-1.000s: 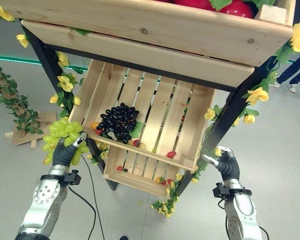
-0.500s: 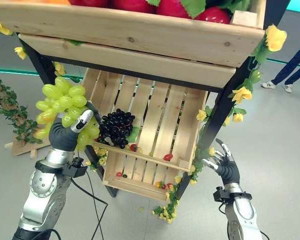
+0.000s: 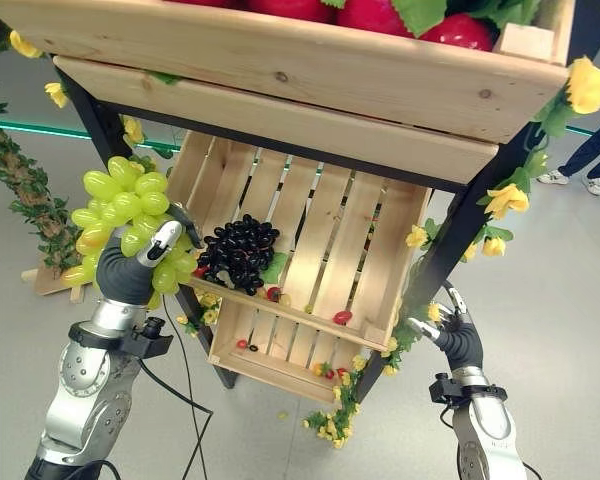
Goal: Pick up the fruits from the basket on one side to the basket on the other side
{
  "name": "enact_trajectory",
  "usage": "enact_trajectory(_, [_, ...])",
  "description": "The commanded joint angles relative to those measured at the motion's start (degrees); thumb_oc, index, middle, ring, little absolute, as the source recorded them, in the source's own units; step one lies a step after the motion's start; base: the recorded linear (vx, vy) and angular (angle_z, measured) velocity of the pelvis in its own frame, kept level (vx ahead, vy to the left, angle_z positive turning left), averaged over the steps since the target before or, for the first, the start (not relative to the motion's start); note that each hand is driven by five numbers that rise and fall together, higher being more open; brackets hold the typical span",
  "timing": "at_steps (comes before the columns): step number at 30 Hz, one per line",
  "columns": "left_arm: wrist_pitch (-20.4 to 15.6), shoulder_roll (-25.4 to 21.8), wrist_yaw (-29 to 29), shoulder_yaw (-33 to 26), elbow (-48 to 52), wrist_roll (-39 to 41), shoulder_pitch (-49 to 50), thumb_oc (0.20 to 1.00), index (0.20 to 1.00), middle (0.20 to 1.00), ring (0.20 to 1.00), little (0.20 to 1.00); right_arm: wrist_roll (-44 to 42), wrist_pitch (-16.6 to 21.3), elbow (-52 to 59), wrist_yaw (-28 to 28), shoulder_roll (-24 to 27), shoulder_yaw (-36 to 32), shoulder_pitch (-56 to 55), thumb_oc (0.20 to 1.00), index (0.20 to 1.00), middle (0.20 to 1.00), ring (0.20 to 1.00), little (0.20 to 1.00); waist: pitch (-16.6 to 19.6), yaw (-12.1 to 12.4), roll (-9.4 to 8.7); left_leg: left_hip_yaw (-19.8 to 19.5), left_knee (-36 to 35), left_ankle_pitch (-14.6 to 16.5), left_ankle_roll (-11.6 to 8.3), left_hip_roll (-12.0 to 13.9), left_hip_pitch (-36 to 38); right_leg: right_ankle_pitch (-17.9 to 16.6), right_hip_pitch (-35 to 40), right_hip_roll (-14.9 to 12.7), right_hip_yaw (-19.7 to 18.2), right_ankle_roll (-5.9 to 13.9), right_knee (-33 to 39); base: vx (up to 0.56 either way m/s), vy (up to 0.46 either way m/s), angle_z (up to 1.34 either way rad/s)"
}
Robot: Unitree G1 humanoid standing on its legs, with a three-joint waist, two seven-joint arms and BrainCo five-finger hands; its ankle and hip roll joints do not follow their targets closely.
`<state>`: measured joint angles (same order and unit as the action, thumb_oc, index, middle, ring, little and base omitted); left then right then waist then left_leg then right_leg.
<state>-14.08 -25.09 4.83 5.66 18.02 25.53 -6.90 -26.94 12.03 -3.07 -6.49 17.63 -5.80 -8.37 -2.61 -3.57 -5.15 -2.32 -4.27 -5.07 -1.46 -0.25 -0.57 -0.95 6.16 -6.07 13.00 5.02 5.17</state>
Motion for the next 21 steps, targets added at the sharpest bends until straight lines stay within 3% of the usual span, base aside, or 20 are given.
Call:
enact_trajectory(1, [-1.73, -1.5, -2.17, 1.95, -6.04, -3.83, -8.74, 0.2, 0.2, 0.2, 0.2, 0.2, 0.11, 1.68, 2.22, -0.45, 1.47, 1.87, 5.1, 1.0, 1.0, 1.0, 1.0, 1.0, 0.93, -0.44, 0.16, 1.16, 5.0, 8.21, -1.37, 2.27, 2.3, 5.47, -1.13, 0.37, 0.61, 2.2, -6.59, 0.0, 0.0, 0.0])
enact_trajectory(8, [-0.41, -1.82, -6.3, 7.05, -22.26, -7.33, -20.26, 0.2, 0.2, 0.2, 0.2, 0.2, -0.46, 0.36, 1.67, -1.33, 2.31, 4.71, 6.56, 1.0, 1.0, 1.0, 1.0, 1.0, 1.77, -2.79, 0.93, 3.05, 4.66, 8.63, -1.33, 2.58, 3.9, 5.32, -0.8, 0.48, -0.89, 2.58, -6.75, 0.03, 0.019, -0.07])
enact_trajectory(12, [1.64, -1.7, -8.82, 12.8, -36.55, -10.74, -32.96, 0.2, 0.2, 0.2, 0.2, 0.2, -1.29, -0.73, 1.48, -2.17, 3.43, 7.42, 7.7, 1.0, 1.0, 1.0, 1.0, 1.0, 2.22, -5.17, 1.61, 5.06, 4.06, 8.78, -1.21, 2.99, 5.18, 5.09, -1.04, 0.67, -2.54, 3.11, -6.85, 0.03, 0.033, -0.2])
enact_trajectory(21, [4.23, -0.1, -10.48, 16.83, -50.77, -15.13, -43.41, 0.2, 0.2, 0.2, 0.2, 0.2, -2.21, -1.07, 3.54, -3.06, 3.37, 9.24, 6.93, 1.0, 1.0, 1.0, 1.0, 1.0, 2.46, -7.87, 1.54, 7.38, 3.09, 8.9, -1.3, 3.6, 6.61, 4.71, -1.41, 1.04, -4.8, 3.64, -6.67, 0.01, 0.008, -0.24])
